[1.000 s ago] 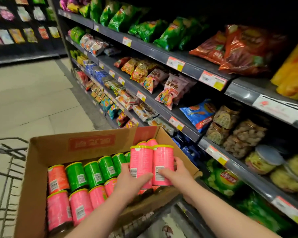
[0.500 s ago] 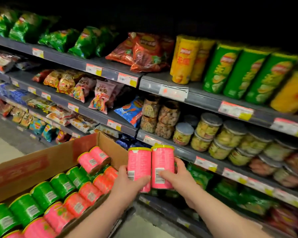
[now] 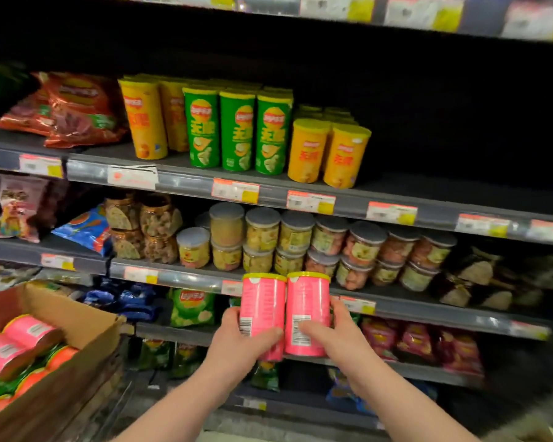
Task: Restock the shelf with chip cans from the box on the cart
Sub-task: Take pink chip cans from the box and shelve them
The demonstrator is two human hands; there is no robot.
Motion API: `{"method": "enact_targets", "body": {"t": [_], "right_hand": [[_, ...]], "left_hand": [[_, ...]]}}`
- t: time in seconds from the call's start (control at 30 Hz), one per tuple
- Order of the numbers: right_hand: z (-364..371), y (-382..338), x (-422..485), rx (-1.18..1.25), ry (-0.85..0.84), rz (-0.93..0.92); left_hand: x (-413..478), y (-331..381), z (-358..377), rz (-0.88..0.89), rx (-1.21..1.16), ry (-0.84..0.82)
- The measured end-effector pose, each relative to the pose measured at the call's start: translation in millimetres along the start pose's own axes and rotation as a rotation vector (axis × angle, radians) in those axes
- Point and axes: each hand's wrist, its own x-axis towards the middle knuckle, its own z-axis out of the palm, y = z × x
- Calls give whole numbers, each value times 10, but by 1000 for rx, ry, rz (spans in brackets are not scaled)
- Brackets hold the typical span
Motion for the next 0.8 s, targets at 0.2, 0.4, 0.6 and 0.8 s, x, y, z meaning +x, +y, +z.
{"method": "enact_targets", "body": {"t": [0.2,0.4,0.6,0.8], "right_hand": [[-865,86,-207,16,65,-33],[-1378,85,-306,40,83,-77],[-1553,-43,-198,57,101,-149],[-1742,-277,-6,79,157,-212]], "left_hand": [[-162,279,785,41,-10,-75],[-223,480,1234,72,-17,-112],[-128,726,1345,116,-26,-110],[159,1011,1453,174,-64,-140]]}}
